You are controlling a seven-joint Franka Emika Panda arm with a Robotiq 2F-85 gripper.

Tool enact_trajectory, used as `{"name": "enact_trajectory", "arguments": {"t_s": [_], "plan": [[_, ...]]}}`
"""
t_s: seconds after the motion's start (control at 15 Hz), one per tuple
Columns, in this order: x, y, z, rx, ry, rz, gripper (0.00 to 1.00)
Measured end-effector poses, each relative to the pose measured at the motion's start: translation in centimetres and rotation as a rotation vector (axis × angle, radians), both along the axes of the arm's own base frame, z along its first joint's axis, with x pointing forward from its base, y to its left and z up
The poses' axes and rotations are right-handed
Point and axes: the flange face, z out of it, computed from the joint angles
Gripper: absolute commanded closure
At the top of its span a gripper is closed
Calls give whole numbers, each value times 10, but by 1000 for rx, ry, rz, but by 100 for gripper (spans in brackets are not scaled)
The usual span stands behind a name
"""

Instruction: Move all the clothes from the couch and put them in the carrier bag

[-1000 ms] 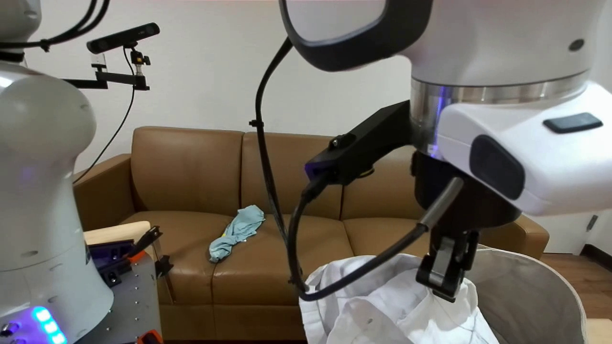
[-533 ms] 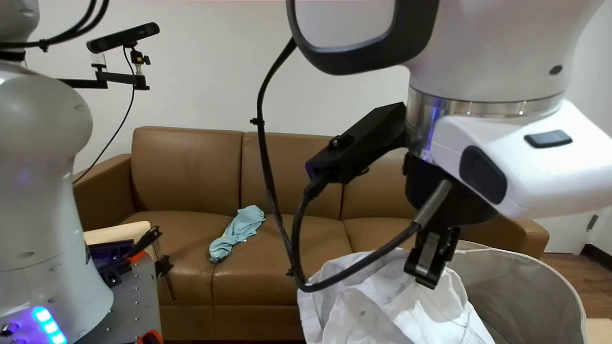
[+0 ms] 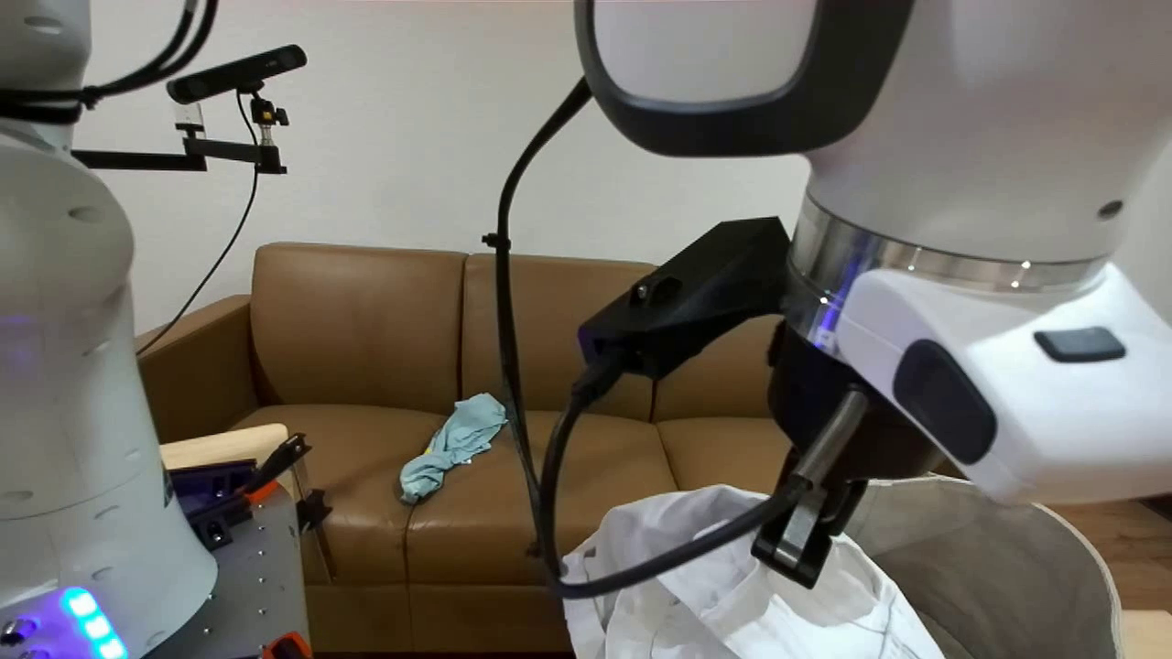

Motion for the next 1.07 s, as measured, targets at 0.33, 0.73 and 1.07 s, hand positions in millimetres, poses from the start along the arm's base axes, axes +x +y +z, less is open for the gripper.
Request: {"name": "enact_trajectory", "arguments": {"t_s": [0.33, 0.73, 1.07], "plan": [[7, 1, -1, -5, 14, 29, 96], [35, -38, -28, -147, 32, 81, 96], [71, -84, -102, -313, 97, 170, 96]]}}
